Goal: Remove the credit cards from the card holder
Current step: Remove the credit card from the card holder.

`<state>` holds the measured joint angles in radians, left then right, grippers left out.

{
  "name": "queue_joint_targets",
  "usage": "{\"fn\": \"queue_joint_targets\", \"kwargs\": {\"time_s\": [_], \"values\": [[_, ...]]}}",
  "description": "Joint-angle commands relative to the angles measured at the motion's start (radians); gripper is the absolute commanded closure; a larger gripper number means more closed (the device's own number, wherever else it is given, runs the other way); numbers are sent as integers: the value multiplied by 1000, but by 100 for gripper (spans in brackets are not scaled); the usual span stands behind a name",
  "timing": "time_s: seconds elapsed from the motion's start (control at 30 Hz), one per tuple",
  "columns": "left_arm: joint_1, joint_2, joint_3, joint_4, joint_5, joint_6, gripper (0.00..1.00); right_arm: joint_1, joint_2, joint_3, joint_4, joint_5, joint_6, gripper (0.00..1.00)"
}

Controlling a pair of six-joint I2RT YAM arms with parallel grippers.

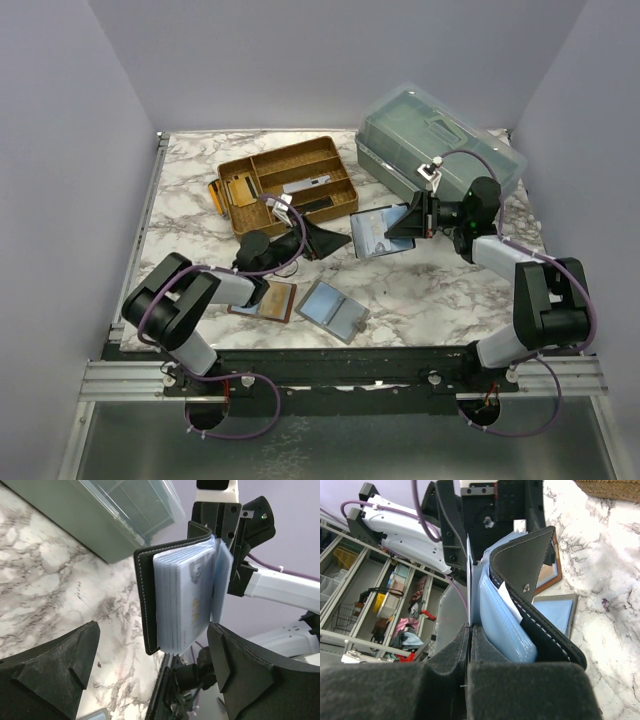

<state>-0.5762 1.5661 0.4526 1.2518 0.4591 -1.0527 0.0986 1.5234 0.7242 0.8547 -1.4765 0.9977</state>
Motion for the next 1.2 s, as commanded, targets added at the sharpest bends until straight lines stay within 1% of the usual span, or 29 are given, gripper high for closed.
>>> {"fn": "queue_joint_targets", "kwargs": {"time_s": [0.0, 0.13, 0.2, 0.47, 0.53, 0.67, 0.87, 0.93, 0.97, 1.03, 1.07, 1.13, 1.17], "values": [[3, 84, 20, 210, 106, -74, 5, -2, -43, -9, 132, -38, 94, 100], [1, 154, 38, 351, 133, -158, 7, -2, -40, -10, 194, -40, 149, 100], [0, 177, 54, 392, 149, -185, 8, -2, -35, -10, 223, -42, 171, 100], [-14, 186, 86, 403, 173, -204, 10, -2, -36, -11, 247, -44, 191, 100], [-15, 193, 92, 402, 174, -212, 12, -1, -36, -11, 254, -46, 196, 100], [-22, 226, 125, 403, 184, -239, 21, 1, -38, -13, 273, -46, 211, 100], [-50, 238, 189, 403, 197, -237, 25, 6, -39, -11, 238, -50, 181, 100], [-55, 234, 205, 403, 219, -238, 33, 5, -40, -7, 205, -51, 157, 100], [-55, 231, 209, 403, 228, -242, 41, 5, -40, -5, 190, -51, 144, 100], [-54, 225, 209, 403, 244, -246, 59, 5, -44, -2, 165, -51, 122, 100], [-54, 223, 205, 403, 250, -249, 70, 4, -47, 2, 146, -52, 108, 100], [-48, 218, 188, 403, 254, -252, 95, 4, -56, 9, 97, -52, 68, 100], [-43, 213, 175, 403, 249, -251, 100, 4, -63, 14, 63, -51, 38, 100]]}}
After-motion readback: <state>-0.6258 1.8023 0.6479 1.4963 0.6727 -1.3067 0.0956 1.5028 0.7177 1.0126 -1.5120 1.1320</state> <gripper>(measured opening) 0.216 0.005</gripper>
